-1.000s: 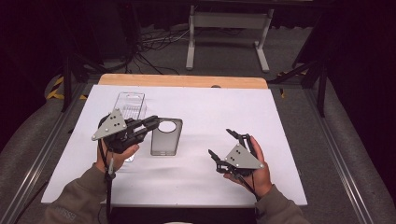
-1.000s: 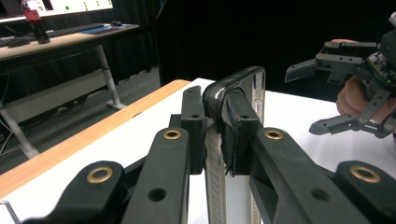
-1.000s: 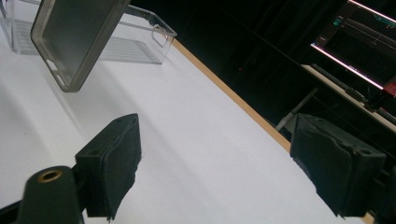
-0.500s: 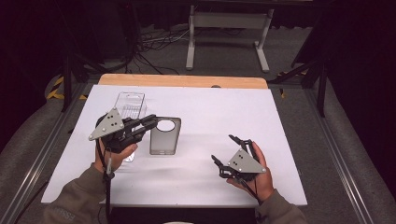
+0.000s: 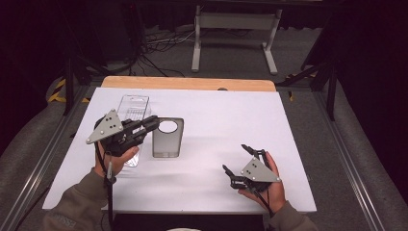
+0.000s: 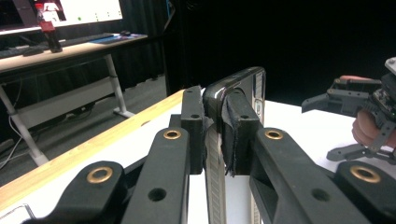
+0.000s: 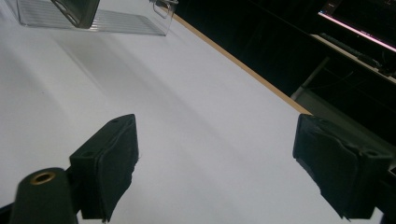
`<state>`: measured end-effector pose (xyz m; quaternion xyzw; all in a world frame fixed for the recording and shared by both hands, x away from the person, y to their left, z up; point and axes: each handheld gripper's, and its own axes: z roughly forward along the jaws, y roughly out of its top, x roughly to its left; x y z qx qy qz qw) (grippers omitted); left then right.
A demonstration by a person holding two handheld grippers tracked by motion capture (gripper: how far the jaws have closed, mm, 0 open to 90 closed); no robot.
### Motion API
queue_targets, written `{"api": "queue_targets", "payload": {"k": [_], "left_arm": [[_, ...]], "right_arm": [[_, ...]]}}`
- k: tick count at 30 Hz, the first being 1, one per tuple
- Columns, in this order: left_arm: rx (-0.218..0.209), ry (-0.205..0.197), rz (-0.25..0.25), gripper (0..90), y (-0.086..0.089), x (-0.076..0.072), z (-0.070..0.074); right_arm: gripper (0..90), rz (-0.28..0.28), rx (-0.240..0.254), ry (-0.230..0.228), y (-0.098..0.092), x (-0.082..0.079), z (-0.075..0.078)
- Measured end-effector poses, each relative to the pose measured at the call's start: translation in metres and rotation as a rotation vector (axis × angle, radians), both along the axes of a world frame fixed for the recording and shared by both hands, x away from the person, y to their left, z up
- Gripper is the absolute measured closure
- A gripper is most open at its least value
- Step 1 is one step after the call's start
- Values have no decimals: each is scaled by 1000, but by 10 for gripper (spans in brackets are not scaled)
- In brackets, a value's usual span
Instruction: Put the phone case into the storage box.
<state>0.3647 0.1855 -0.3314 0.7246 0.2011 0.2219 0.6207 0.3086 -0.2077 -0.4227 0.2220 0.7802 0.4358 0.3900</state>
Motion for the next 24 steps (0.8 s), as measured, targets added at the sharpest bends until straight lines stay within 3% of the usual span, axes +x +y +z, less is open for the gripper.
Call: {"api": "queue_targets", "payload": {"k": [8, 24], "left_arm": [[-25, -13, 9, 802, 4, -1, 6], [-63, -47, 44, 803, 23, 7, 20]], "right_arm": [[150, -17, 19, -7, -5, -2, -1], [150, -13, -2, 2, -2, 1, -6]]}}
